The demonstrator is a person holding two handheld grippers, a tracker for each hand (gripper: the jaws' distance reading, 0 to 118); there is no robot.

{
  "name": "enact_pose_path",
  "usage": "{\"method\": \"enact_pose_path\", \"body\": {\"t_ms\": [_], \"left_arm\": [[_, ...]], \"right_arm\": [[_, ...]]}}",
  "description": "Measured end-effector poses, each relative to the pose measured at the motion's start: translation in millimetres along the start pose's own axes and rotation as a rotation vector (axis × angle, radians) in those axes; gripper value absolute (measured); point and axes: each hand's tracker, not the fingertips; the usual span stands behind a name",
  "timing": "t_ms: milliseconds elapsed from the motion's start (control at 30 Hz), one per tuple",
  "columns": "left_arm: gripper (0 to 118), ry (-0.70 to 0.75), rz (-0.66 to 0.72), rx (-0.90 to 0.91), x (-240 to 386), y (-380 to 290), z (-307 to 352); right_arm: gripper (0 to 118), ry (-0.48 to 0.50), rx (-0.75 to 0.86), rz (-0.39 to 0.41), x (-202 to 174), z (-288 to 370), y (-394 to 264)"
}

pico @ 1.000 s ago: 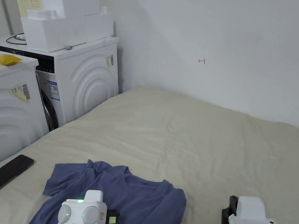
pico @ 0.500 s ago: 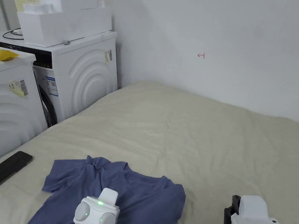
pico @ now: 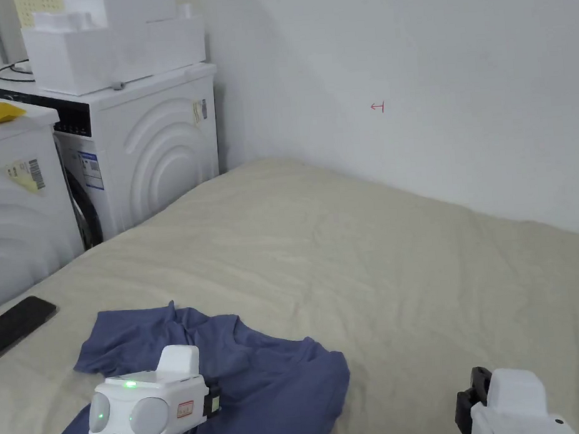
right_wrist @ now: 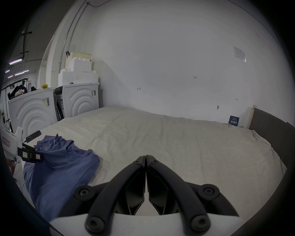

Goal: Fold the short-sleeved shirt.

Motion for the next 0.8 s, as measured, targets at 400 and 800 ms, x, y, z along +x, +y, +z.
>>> {"method": "enact_pose_path", "body": {"t_ms": [400,800], "left_arm": [[0,-0.154,0.004,0.131,43,42,-1],[0,-0.321,-0.153,0.122,210,60,-11]], "right_arm": [[1,-0.092,0.066,-0.046,65,21,9],[1,-0.244,0.126,-0.088,152,79,10]]}}
